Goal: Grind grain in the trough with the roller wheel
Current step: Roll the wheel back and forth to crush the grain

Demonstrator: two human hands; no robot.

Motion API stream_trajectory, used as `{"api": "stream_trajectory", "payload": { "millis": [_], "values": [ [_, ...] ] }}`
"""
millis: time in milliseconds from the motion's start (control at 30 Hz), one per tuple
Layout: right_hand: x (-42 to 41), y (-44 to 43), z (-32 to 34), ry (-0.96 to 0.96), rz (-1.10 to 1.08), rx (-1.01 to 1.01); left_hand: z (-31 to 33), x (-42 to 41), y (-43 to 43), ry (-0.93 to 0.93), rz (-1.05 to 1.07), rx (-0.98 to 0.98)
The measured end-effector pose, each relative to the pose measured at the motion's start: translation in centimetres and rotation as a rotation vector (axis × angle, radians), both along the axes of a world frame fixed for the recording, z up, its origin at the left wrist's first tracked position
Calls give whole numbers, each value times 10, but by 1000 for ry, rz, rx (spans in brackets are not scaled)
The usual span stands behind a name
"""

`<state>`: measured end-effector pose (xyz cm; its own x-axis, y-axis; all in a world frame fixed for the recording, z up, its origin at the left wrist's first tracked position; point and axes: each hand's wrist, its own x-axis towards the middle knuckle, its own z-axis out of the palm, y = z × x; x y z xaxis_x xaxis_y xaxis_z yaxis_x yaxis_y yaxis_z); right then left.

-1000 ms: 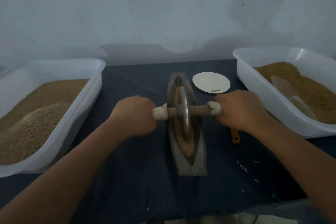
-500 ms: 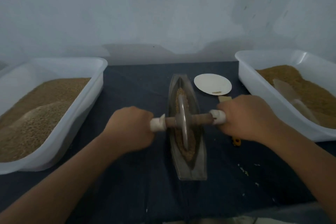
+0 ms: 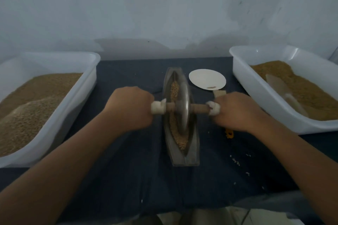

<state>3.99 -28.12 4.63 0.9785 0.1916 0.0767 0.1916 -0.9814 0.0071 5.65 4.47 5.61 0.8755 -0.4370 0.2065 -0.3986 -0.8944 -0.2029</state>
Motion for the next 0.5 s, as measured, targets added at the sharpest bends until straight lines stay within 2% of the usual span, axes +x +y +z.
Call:
{"api": "stream_trajectory", "payload": {
  "millis": [100,167,333,433,500],
  "values": [
    [-21,-7,-4,22,41,93,-2,-6,6,-60,-57,20],
    [-4,2,-5,-22,-21,53,-1,13,-2,19,4,5],
    [62,23,3,-223,-150,-31,15,70,-22,48,160,-76],
    [64,23,12,-230,-93,-55,10,56,-19,110,174,-162],
    [47,18,15,-170,-25,-81,-2,30,-9,114,164,-161]
  ]
}}
